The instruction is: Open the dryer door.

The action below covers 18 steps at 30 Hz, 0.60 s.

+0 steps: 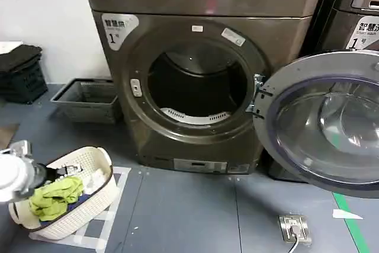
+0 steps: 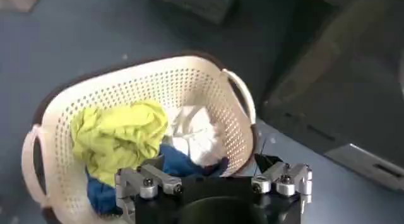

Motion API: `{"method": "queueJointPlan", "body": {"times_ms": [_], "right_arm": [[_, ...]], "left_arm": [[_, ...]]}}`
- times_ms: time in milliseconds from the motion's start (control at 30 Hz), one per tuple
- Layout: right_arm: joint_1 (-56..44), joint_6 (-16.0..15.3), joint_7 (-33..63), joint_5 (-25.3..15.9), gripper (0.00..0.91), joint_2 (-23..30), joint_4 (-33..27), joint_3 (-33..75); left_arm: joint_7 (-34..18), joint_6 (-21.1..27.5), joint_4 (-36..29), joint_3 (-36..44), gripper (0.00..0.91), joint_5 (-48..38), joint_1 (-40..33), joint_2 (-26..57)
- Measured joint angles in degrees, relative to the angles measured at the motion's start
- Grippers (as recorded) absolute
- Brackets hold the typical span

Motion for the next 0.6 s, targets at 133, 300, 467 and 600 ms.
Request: {"method": "queueJointPlan", "body": {"times_ms": [133, 300, 467, 600], "right_arm": [[-0.01, 0.7, -0.17, 0.33, 0.907, 0.13, -0.06, -0.03], [0.09, 0.86, -0.41, 0.63, 0.907, 0.33, 0.23, -0.02], [0.26, 1.56, -0.39, 1.34, 0.907, 0.35, 0.08, -0.04], [0.19, 1.81, -0.38, 1.35, 0.907, 0.34, -0.37, -0.09]], "left_arm": [[-0.13, 0.0, 3.66, -0.82, 0.907, -1.35, -0.67, 0.32], [-0.93, 0.01, 6.45, -1.59, 0.907, -3.41, -0.37, 0.38], [-1.11, 0.01, 7.89, -1.66, 0.907, -3.95, -0.27, 0.18], [-1.04, 0.01, 8.58, -2.04, 0.907, -4.14, 0.03, 0.12]]}}
